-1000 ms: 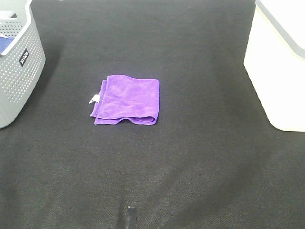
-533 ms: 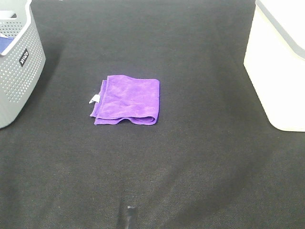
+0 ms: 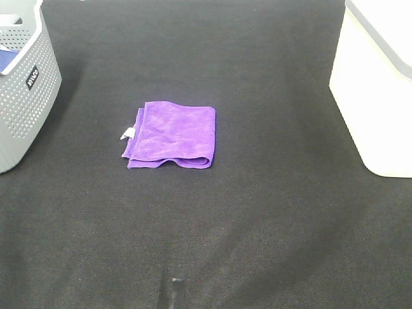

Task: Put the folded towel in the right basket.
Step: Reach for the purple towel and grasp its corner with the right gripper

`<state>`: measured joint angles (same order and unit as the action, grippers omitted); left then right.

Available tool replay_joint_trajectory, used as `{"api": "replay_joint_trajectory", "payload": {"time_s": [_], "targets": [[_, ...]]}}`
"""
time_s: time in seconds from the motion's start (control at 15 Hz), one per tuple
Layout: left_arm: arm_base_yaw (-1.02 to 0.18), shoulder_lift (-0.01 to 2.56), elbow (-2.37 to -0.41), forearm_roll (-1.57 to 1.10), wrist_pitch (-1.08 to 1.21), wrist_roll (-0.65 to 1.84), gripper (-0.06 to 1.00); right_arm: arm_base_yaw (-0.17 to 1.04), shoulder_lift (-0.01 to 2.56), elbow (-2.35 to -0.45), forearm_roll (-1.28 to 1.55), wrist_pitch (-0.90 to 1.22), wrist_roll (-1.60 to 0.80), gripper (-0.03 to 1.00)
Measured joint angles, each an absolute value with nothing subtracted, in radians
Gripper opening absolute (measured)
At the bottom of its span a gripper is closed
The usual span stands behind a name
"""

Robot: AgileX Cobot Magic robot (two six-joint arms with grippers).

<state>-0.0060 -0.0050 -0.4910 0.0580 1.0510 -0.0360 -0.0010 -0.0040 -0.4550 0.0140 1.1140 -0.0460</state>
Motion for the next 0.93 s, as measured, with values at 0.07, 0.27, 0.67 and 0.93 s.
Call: {"api": "replay_joint_trajectory", "payload": {"time_s": [0.07, 0.27, 0.67, 0.93], "targets": [[-0.006, -0.005, -0.491, 0.058, 1.051, -0.036, 0.99, -0.001, -0.004, -0.455, 0.014, 1.114, -0.046, 0.97], [-0.006, -0.005, -0.491, 0.058, 1.051, -0.036, 0.99, -0.001, -0.004, -0.455, 0.014, 1.114, -0.046, 0.97], [-0.006, -0.005, -0.491, 0.058, 1.051, -0.036, 0.99, -0.001, -0.004, -0.455, 0.014, 1.114, -0.046, 0.97], [-0.006, -0.005, -0.491, 0.058, 1.051, -0.036, 0.99, -0.001, -0.004, -0.455, 0.014, 1.114, -0.046, 0.97]]}}
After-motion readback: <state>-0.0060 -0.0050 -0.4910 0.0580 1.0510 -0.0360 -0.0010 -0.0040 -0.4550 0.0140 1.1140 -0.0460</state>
